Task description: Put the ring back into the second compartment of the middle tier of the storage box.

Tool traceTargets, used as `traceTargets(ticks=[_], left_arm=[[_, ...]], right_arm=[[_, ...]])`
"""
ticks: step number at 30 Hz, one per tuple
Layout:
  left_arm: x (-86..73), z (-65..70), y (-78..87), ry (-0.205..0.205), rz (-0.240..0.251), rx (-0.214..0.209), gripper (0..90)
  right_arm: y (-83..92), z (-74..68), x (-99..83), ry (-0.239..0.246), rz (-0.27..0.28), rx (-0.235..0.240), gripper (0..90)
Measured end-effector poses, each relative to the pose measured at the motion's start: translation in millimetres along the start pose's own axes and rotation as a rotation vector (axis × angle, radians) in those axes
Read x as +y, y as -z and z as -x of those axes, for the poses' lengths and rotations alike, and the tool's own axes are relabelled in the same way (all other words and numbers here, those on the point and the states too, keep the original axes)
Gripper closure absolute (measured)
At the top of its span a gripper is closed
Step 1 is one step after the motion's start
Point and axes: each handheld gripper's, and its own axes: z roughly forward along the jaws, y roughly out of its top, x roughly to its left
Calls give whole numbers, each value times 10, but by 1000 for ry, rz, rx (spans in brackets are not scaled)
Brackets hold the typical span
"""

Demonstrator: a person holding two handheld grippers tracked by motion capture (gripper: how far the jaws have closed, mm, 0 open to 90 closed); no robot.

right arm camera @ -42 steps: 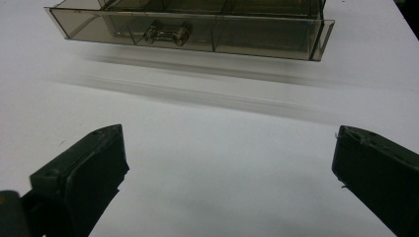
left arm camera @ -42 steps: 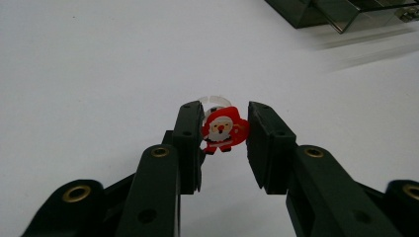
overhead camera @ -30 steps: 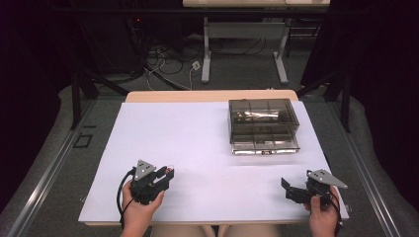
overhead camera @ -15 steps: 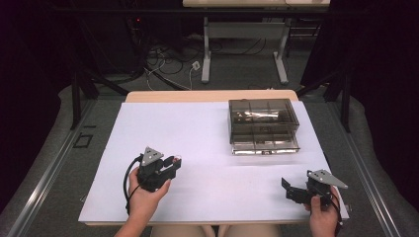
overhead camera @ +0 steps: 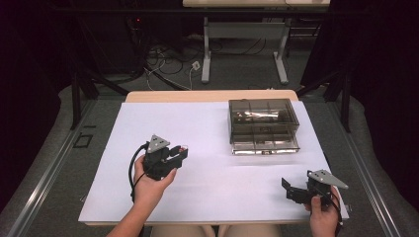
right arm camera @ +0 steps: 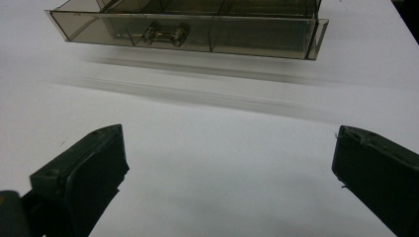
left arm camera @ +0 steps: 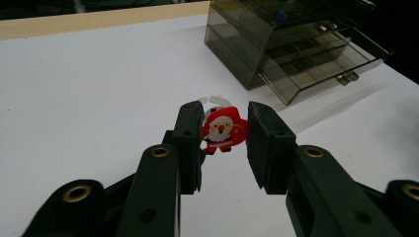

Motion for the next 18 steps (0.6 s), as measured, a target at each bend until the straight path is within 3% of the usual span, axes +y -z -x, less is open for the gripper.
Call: traceTargets(ticks=[18], left_arm=[[360, 263, -218, -38, 5, -60, 677]], right_arm=[[1, 5, 3, 4, 1, 2, 0]])
